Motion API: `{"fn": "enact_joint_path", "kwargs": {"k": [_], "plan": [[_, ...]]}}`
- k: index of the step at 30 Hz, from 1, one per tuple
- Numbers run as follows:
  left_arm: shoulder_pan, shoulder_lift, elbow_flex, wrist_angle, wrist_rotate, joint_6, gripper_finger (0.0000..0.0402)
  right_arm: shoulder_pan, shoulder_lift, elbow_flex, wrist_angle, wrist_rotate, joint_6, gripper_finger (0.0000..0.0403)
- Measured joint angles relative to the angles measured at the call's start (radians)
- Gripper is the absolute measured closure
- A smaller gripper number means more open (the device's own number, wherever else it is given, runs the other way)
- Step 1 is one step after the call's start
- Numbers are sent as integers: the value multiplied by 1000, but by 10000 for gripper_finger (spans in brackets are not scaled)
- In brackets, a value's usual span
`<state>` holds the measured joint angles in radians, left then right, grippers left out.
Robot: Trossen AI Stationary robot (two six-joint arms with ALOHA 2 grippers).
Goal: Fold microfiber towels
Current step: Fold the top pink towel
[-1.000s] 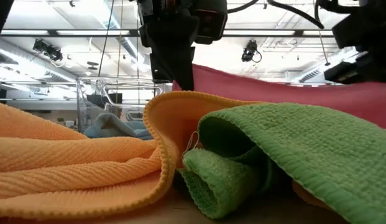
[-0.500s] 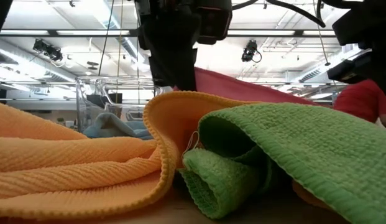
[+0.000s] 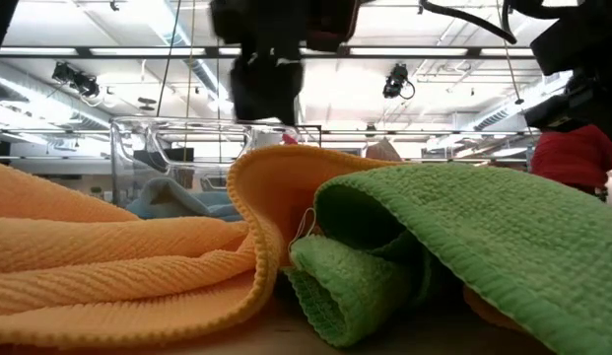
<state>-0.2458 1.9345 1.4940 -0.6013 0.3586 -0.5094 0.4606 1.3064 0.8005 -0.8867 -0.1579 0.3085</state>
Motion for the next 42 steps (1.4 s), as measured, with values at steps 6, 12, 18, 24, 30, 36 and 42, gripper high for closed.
{"fn": "enact_joint_path", "kwargs": {"k": [6,12,18,24,30,36,42], "plan": [[50,-40,0,28,-69,-12,163,-24,0,20,-14,4,-43,270],[94,-36,1,36,-92,-29,182,-118,0,6,51,-26,-49,279],[125,-25,1,27,-92,-25,191,-279,0,-51,145,-104,-146,285],[132,-25,1,27,-57,-29,195,-459,0,-98,210,-205,-223,267],[132,-25,1,27,-47,-29,196,-575,13,-98,216,-266,-324,212],[134,-25,1,28,-47,-21,206,-616,94,-99,217,-289,-403,162],[143,-25,1,28,-47,-21,214,-630,177,-99,213,-289,-468,159]]}}
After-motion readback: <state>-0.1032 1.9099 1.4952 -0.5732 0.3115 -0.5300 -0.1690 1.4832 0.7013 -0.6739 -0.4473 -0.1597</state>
